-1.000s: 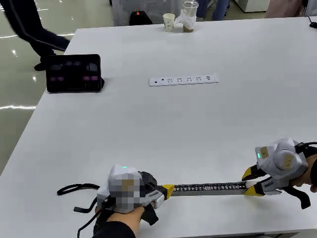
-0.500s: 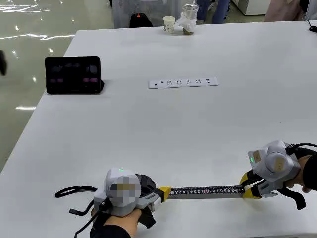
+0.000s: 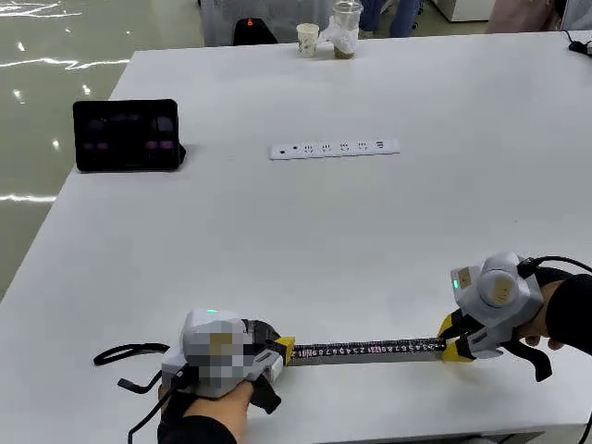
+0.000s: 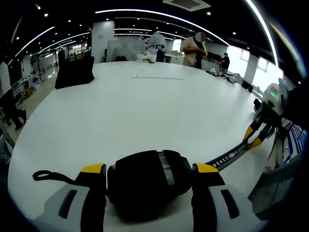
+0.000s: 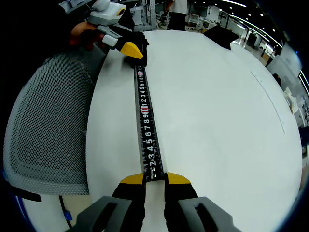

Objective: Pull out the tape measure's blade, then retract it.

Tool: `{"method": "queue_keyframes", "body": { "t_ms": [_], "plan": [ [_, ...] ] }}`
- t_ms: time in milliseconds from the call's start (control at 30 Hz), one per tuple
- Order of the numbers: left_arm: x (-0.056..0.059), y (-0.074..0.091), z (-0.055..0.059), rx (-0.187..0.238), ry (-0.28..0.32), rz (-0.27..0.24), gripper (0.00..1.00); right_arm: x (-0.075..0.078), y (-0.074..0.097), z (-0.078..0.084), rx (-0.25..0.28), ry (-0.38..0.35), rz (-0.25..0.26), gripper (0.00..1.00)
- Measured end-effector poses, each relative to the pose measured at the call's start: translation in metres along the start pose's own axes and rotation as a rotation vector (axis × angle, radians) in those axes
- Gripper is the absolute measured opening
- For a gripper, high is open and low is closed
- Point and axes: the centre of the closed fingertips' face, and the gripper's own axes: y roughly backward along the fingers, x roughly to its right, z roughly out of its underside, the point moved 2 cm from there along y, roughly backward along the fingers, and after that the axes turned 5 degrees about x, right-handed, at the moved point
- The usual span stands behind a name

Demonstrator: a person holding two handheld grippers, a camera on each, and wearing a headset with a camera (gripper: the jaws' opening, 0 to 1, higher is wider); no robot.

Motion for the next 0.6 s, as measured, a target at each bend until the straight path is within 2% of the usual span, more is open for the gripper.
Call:
{"method": "queue_keyframes", "body": {
  "t_ms": [67, 100, 433, 467, 500, 533, 567, 600],
  "plan": [
    [0.003, 0.0, -0.001, -0.001, -0.017, 0.011, 0.65, 0.0, 0.0, 0.0, 0.011, -0.011, 0.003, 0.11],
    [0.001, -0.002, -0.001, -0.005, -0.032, -0.003, 0.65, 0.0, 0.0, 0.0, 0.017, -0.019, 0.005, 0.11],
    [0.004, 0.002, 0.002, -0.031, -0.04, -0.01, 0.64, -0.001, 0.0, -0.001, -0.002, -0.032, 0.025, 0.11],
    [0.0, 0.002, 0.002, -0.034, -0.041, -0.011, 0.64, -0.001, 0.0, -0.001, -0.001, -0.036, 0.026, 0.11],
    [-0.01, 0.004, 0.006, -0.063, -0.058, -0.064, 0.64, -0.001, 0.0, -0.001, 0.002, -0.039, 0.026, 0.11],
    [-0.013, 0.004, 0.007, -0.069, -0.062, -0.078, 0.64, 0.0, 0.0, -0.001, 0.004, -0.041, 0.026, 0.11],
    [-0.009, 0.001, 0.005, -0.06, -0.068, -0.058, 0.63, 0.0, 0.0, -0.002, 0.015, -0.041, 0.024, 0.11],
    [0.0, 0.003, -0.012, 0.029, -0.085, -0.029, 0.63, -0.002, -0.001, -0.005, 0.027, -0.074, 0.03, 0.11]
  ]
}}
